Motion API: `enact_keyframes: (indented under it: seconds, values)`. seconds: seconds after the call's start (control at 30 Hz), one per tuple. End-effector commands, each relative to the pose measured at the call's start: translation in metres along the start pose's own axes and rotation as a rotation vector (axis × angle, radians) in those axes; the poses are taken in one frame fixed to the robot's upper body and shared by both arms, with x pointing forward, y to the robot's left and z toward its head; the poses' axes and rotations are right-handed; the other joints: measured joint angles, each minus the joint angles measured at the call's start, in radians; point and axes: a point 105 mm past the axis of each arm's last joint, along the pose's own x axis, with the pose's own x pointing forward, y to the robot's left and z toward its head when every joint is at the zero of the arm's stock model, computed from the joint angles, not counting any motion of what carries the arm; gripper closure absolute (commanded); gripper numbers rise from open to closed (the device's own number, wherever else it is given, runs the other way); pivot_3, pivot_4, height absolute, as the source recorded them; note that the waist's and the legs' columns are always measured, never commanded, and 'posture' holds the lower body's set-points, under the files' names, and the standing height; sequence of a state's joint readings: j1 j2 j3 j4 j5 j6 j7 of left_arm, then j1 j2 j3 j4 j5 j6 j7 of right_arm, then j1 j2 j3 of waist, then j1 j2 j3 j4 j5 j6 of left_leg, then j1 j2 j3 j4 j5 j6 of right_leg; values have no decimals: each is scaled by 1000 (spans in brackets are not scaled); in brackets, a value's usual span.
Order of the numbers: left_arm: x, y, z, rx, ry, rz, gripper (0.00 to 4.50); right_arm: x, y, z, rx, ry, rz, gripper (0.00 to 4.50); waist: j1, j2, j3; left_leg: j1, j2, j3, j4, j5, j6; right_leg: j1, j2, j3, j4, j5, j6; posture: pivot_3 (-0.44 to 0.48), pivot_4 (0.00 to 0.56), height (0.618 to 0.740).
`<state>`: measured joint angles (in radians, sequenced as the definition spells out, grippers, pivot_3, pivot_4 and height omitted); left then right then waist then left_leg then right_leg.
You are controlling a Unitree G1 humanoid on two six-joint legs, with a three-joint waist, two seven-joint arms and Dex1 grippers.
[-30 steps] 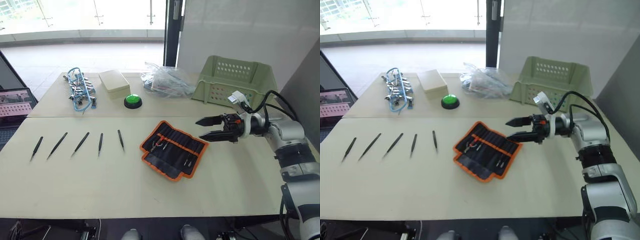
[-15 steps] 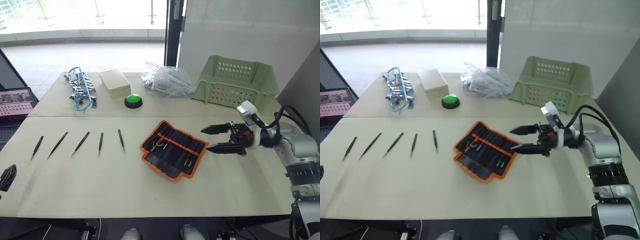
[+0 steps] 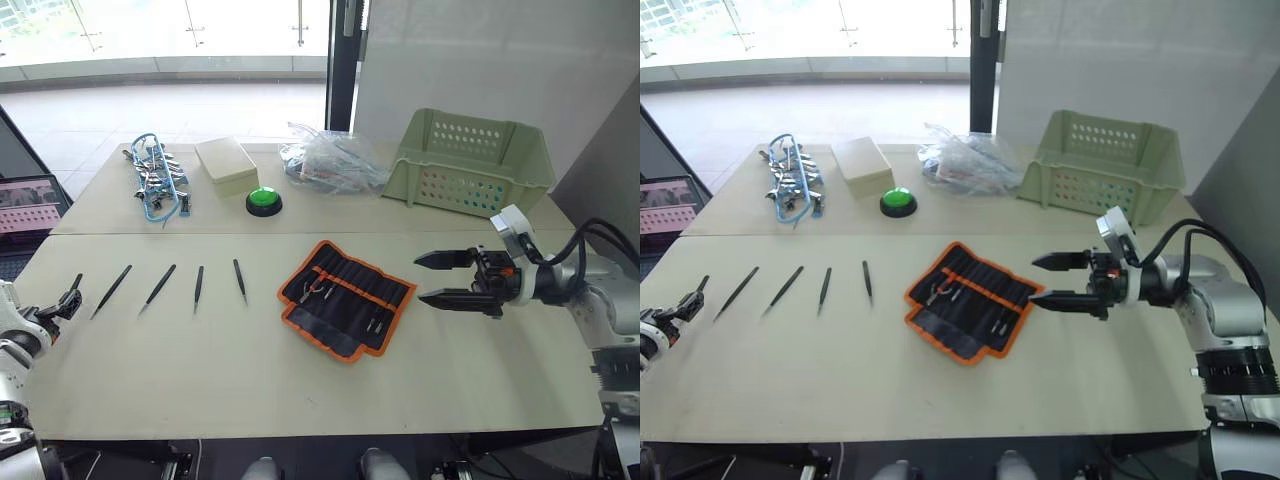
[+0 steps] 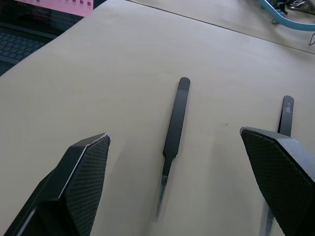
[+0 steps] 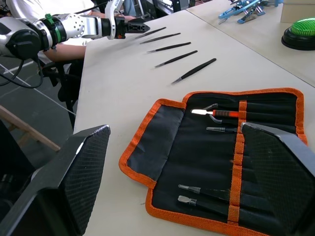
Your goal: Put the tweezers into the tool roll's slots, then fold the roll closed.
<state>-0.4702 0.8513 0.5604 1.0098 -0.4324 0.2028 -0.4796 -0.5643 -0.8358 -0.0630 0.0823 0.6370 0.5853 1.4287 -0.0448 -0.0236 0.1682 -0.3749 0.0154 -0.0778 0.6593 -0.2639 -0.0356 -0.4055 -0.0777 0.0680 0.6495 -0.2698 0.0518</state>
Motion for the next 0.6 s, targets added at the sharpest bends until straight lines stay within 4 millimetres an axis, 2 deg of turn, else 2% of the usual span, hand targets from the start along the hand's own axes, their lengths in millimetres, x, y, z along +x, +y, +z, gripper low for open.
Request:
enact_keyframes:
  seconds: [0.03, 0.17, 0.27, 0.37, 0.6]
  values:
    - [-1, 10, 11, 65, -15, 34, 14, -6, 5, 13, -43, -24, -13, 0, 0, 0, 0, 0, 0, 0, 0, 0, 0, 0, 0, 0, 0, 0, 0, 0, 150, 740]
    - [0, 8, 1, 147, 38, 11, 14, -8, 6, 14, -70, -20, -30, 0, 1, 0, 0, 0, 0, 0, 0, 0, 0, 0, 0, 0, 1, 0, 0, 0, 150, 740]
    - [-1, 7, -10, 221, 86, -22, 808, -4, 13, 18, -100, -15, -2, 0, 0, 0, 0, 0, 0, 0, 0, 0, 0, 0, 0, 0, 1, 0, 0, 0, 150, 740]
    - [-4, 7, -21, 240, 118, -44, 1848, 1, 15, 25, -124, -34, 2, 0, 2, 1, 0, 0, 0, 0, 0, 0, 0, 0, 0, 0, 3, 0, 0, 0, 150, 740]
    - [-7, 3, -26, 293, 130, -102, 4142, 6, 16, 35, -139, -73, 19, 0, 0, 1, 0, 2, 0, 0, 0, 0, 0, 0, 0, 0, 7, 0, 0, 0, 150, 740]
